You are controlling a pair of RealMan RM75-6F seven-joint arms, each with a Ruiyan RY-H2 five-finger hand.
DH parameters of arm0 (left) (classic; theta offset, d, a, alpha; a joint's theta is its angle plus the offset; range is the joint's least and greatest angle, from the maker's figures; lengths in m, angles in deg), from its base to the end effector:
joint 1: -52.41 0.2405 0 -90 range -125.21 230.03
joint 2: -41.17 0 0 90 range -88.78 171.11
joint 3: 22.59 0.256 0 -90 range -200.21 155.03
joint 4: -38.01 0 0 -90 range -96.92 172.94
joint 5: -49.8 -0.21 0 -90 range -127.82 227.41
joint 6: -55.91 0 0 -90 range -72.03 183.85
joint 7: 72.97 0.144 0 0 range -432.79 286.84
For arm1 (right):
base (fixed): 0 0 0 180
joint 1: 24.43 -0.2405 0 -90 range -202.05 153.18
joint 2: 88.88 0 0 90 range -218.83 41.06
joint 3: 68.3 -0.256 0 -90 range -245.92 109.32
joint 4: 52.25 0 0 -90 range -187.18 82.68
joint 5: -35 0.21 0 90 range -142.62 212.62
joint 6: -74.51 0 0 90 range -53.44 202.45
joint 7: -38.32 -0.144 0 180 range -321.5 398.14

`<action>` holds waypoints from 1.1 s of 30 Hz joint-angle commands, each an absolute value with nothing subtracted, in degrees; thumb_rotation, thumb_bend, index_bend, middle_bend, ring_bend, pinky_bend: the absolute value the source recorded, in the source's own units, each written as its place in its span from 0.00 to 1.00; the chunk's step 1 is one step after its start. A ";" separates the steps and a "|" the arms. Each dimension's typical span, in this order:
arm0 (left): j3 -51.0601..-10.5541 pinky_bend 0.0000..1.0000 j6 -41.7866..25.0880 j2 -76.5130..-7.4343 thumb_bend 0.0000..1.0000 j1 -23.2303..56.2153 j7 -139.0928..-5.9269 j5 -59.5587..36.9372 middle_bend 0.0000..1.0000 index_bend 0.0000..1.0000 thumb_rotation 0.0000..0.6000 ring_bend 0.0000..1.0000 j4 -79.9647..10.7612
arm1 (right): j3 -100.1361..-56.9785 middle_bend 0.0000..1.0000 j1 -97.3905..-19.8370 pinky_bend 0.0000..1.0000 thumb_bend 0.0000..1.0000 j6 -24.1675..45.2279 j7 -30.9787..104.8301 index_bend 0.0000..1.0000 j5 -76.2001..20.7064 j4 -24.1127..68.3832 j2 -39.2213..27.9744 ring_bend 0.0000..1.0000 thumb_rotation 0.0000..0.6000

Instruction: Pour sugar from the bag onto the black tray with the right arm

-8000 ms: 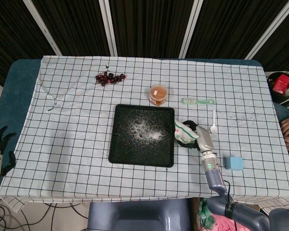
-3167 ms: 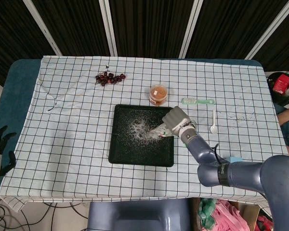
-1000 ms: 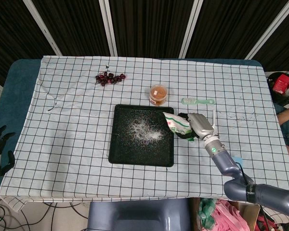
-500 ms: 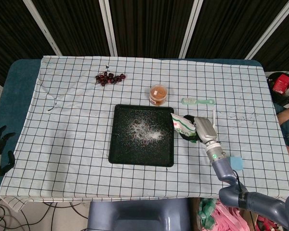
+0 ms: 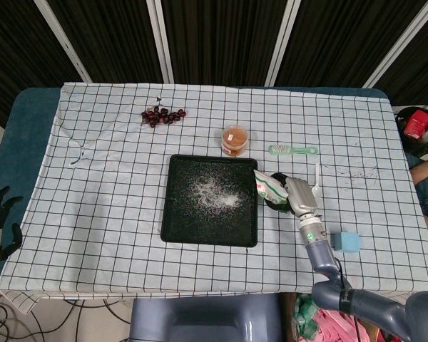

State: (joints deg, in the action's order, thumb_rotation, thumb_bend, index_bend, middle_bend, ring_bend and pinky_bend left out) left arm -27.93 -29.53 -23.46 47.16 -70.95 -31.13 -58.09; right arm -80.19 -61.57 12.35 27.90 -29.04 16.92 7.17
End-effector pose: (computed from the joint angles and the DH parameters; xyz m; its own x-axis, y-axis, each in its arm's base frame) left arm -0.3035 0.1904 0.1614 0.3490 -0.0409 0.9362 0.9361 0.0622 -0.3463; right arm -0.2073 -0.3594 -0.0118 -0.0275 -0.1871 0.9820 -0.9947 -0.0924 -0.0455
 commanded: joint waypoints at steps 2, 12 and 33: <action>-27.93 0.00 -29.49 -23.45 0.66 47.14 -70.95 -31.12 0.03 0.20 1.00 0.00 -58.05 | -80.31 0.37 -61.06 0.59 0.40 13.33 27.83 0.56 -29.52 16.41 7.58 0.49 1.00; -27.92 0.00 -29.48 -23.45 0.66 47.14 -70.96 -31.13 0.03 0.20 1.00 0.00 -58.03 | -81.51 0.35 -60.17 0.57 0.35 14.95 28.12 0.56 -28.91 16.02 8.87 0.48 1.00; -27.89 0.00 -29.42 -23.47 0.66 47.12 -70.82 -31.10 0.03 0.20 1.00 0.00 -57.95 | -81.61 0.16 -58.43 0.38 0.08 18.37 26.21 0.28 -30.29 19.15 6.00 0.28 1.00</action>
State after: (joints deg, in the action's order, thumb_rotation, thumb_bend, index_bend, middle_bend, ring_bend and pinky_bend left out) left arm -27.90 -29.43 -23.47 47.12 -70.81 -31.11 -57.95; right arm -81.69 -58.74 18.33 26.50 -30.11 18.80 6.35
